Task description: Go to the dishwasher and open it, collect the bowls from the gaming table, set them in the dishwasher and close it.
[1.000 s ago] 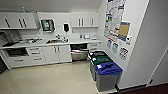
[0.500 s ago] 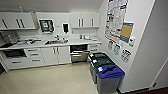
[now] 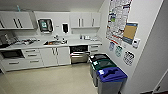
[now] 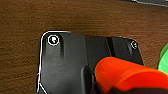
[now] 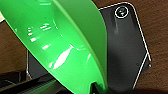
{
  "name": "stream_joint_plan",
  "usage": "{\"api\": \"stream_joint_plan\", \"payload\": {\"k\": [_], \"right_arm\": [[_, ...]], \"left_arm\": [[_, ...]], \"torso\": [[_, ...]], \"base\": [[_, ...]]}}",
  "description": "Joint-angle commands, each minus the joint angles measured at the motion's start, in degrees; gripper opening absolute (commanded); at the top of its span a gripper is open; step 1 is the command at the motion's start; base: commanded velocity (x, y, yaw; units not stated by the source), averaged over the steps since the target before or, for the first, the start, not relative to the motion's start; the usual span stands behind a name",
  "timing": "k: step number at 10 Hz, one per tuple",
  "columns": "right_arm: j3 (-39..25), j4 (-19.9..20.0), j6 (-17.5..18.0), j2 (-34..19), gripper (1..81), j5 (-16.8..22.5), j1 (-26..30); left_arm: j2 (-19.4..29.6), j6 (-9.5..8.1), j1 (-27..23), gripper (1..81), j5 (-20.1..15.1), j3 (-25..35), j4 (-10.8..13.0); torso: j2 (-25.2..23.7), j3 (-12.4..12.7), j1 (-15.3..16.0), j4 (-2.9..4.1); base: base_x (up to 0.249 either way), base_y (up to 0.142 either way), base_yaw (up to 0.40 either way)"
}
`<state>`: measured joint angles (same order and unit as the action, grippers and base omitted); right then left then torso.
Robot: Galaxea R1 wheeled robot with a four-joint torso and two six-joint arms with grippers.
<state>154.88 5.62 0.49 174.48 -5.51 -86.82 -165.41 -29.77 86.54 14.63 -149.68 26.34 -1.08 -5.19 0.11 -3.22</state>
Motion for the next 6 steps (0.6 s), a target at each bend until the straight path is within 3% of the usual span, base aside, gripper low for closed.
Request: {"api": "stream_joint_plan", "payload": {"k": [1,5,6], "right_arm": [[-0.5,-1.0,-0.3,0.4,1.0,3.7,2.2],[-0.5,-1.0,-0.3,0.3,1.0,3.7,2.6],[-0.5,-1.0,-0.3,0.3,1.0,3.7,2.6]], "left_arm": [[0.5,0.06,-2.2,1.0,-1.9,0.0,0.2],[0.5,0.06,-2.2,1.0,-1.9,0.0,0.2],[0.5,0.06,-2.3,1.0,-1.9,0.0,0.2]], "torso": [[0.0,0.0,0.0,0.00],[0.0,0.0,0.0,0.00],[0.0,0.0,0.0,0.00]], "base": [[0.145,0.000,0.000],[0.128,0.000,0.000],[0.112,0.065,0.000]]}}
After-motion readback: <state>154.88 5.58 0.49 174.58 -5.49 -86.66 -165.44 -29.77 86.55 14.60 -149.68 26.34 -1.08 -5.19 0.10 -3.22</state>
